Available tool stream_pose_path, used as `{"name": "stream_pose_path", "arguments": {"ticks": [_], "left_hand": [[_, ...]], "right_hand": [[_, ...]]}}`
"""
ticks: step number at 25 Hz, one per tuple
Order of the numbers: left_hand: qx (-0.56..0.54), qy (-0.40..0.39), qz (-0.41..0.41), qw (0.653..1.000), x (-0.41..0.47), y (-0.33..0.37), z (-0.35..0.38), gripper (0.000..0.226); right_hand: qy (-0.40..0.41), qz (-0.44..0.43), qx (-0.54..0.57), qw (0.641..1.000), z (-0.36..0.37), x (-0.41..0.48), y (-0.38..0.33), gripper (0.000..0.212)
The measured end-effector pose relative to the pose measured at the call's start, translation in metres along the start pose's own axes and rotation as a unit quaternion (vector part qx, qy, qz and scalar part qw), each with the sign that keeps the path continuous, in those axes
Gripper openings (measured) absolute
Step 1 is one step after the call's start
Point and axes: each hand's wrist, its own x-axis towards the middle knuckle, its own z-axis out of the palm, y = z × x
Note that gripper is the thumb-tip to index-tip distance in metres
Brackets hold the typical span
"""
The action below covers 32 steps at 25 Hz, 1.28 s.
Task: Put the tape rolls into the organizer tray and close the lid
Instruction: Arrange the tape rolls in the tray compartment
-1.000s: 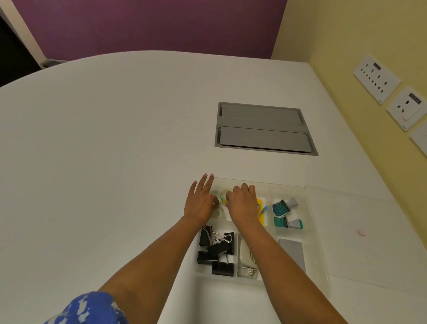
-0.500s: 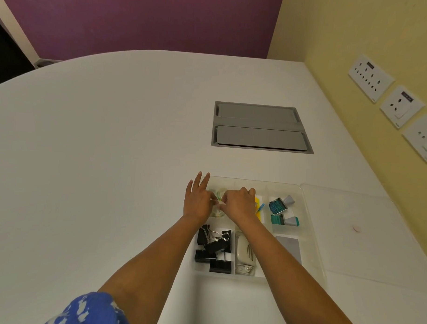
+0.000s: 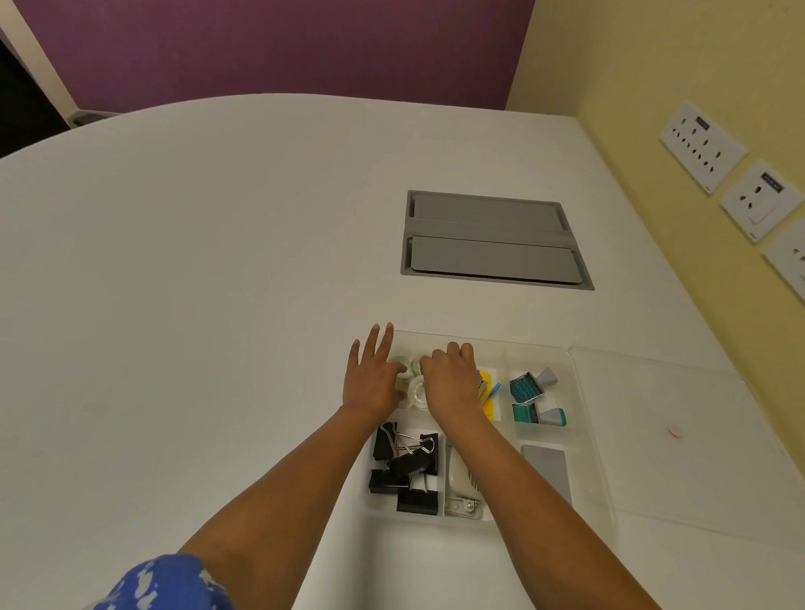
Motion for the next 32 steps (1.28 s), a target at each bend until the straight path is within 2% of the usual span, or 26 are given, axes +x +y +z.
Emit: {"name": "stream_pose_path", "arguments": {"ticks": [8, 10, 13, 16, 20, 23, 32], "left_hand": [[0.058, -0.004, -0.013, 0.998, 0.002, 0.006, -0.004, 0.025], [0.063, -0.004, -0.012, 0.998, 0.002, 0.006, -0.005, 0.024], [0.072, -0.002, -0.007, 0.997, 0.002, 0.006, -0.004, 0.025], [0.09, -0.007, -0.006, 0.996, 0.003, 0.005, -0.003, 0.032], [0.1, -0.019, -0.004, 0.995, 0.009, 0.005, -0.005, 0.037], [0.106, -0.025, -0.005, 0.994, 0.01, 0.005, -0.005, 0.034], [0.147, -0.02, -0.01, 0.989, 0.01, 0.006, -0.003, 0.041]], "right_hand": [[-0.048, -0.007, -0.067, 0.997, -0.001, 0.003, -0.006, 0.02], [-0.05, 0.012, -0.042, 0.998, -0.004, 0.004, -0.005, 0.021], [-0.004, 0.042, 0.036, 0.998, -0.005, 0.007, 0.003, 0.024], [0.015, -0.011, 0.068, 0.998, -0.003, 0.013, 0.009, 0.037], [0.011, -0.083, 0.005, 0.996, -0.004, 0.021, 0.01, 0.039], [0.011, -0.092, -0.039, 0.995, -0.004, 0.023, 0.009, 0.034], [0.022, -0.093, -0.046, 0.994, -0.004, 0.027, 0.008, 0.032]]}}
